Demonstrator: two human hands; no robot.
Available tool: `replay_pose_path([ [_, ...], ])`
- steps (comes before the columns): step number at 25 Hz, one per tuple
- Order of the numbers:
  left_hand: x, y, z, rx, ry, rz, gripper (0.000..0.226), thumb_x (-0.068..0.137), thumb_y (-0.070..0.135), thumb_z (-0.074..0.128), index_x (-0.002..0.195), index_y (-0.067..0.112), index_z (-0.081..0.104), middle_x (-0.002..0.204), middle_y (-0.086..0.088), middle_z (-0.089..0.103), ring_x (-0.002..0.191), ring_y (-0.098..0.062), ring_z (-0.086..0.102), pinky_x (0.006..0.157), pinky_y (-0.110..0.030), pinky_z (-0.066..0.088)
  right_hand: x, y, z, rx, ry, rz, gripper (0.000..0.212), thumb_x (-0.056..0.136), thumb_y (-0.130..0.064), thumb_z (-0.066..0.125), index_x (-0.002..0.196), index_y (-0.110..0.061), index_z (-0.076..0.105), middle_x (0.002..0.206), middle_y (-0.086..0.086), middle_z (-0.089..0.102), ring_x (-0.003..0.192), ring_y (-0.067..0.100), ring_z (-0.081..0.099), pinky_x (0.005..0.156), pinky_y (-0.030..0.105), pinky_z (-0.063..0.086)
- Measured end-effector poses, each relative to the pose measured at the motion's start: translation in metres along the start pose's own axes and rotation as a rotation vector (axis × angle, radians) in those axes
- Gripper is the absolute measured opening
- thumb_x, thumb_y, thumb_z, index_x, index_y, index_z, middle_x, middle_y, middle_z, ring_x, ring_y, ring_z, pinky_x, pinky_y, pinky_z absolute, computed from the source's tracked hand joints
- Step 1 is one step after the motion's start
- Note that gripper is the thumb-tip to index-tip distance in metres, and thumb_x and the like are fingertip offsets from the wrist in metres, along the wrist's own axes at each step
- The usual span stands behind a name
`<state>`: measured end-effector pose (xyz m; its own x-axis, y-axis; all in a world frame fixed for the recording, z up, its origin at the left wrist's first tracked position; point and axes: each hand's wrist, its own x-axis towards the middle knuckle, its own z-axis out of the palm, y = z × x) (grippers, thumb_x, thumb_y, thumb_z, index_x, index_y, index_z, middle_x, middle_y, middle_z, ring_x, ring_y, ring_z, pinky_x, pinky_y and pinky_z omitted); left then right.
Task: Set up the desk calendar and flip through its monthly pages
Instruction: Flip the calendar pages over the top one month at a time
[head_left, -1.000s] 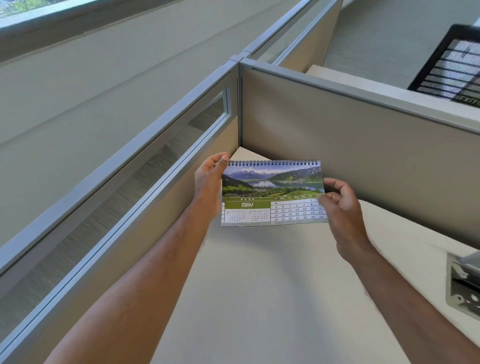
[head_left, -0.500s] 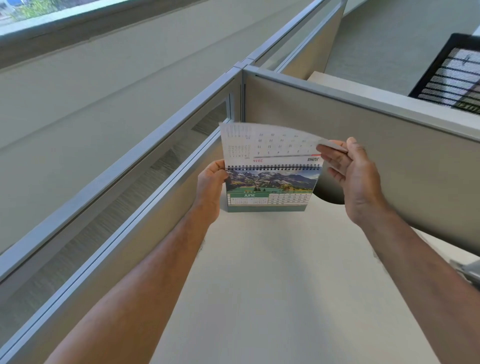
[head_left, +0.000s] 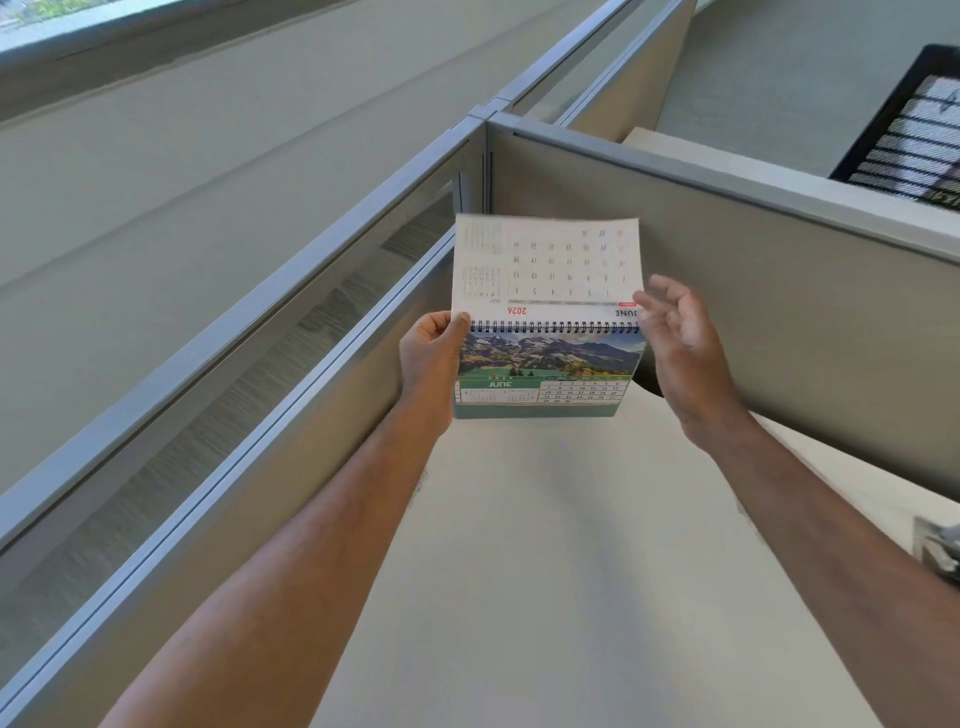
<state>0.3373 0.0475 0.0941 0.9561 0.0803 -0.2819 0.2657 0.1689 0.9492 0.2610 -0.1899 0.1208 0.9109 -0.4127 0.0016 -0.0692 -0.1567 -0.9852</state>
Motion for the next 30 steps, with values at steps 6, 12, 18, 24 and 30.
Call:
replay_pose_path([
  [6, 0.000, 0.000, 0.005, 0.021, 0.053, 0.035, 0.005, 0.101, 0.022, 0.065, 0.102, 0.023, 0.060, 0.098, -0.010, 0.070, 0.086, -0.024, 0.078, 0.063, -0.031, 0.065, -0.005, 0.026, 0.002, -0.175, 0.071, -0.033, 0.041, 0.099, -0.004, 0.047, 0.134, -0.023, 0.057, 0.135, -0.002, 0.063, 0.123, 0.008, 0.060, 0.092, 0.006, 0.043],
  [12, 0.001, -0.008, 0.002, 0.093, 0.066, 0.083, 0.014, 0.102, 0.028, 0.066, 0.090, 0.021, 0.063, 0.086, -0.002, 0.074, 0.066, -0.008, 0.076, 0.058, -0.023, 0.061, -0.009, 0.037, 0.003, -0.193, 0.107, 0.021, 0.047, 0.100, -0.005, 0.045, 0.142, -0.022, 0.057, 0.114, -0.015, 0.067, 0.090, -0.021, 0.061, 0.076, 0.001, 0.043],
  [18, 0.002, -0.010, 0.001, 0.080, 0.045, 0.097, 0.014, 0.102, 0.027, 0.066, 0.090, 0.018, 0.062, 0.088, -0.004, 0.073, 0.073, -0.011, 0.076, 0.064, -0.027, 0.063, -0.011, 0.038, 0.003, -0.211, 0.125, 0.030, 0.051, 0.099, -0.003, 0.044, 0.145, -0.021, 0.056, 0.120, -0.009, 0.069, 0.088, -0.017, 0.062, 0.078, 0.004, 0.045],
  [24, 0.002, -0.011, -0.001, 0.083, 0.029, 0.114, 0.016, 0.103, 0.027, 0.064, 0.089, 0.019, 0.060, 0.085, -0.002, 0.072, 0.070, -0.009, 0.077, 0.059, -0.022, 0.062, -0.013, 0.038, 0.004, -0.230, 0.112, 0.002, 0.055, 0.098, -0.001, 0.042, 0.149, -0.017, 0.053, 0.129, -0.003, 0.067, 0.102, -0.003, 0.061, 0.080, 0.001, 0.043],
  [30, 0.001, -0.012, -0.004, 0.242, 0.026, 0.201, 0.014, 0.104, 0.028, 0.060, 0.091, 0.022, 0.061, 0.085, 0.004, 0.071, 0.069, 0.004, 0.074, 0.054, -0.011, 0.054, -0.013, 0.040, -0.001, -0.234, 0.049, 0.001, 0.056, 0.100, -0.006, 0.042, 0.154, -0.022, 0.047, 0.138, 0.001, 0.066, 0.118, 0.007, 0.064, 0.097, 0.020, 0.049],
])
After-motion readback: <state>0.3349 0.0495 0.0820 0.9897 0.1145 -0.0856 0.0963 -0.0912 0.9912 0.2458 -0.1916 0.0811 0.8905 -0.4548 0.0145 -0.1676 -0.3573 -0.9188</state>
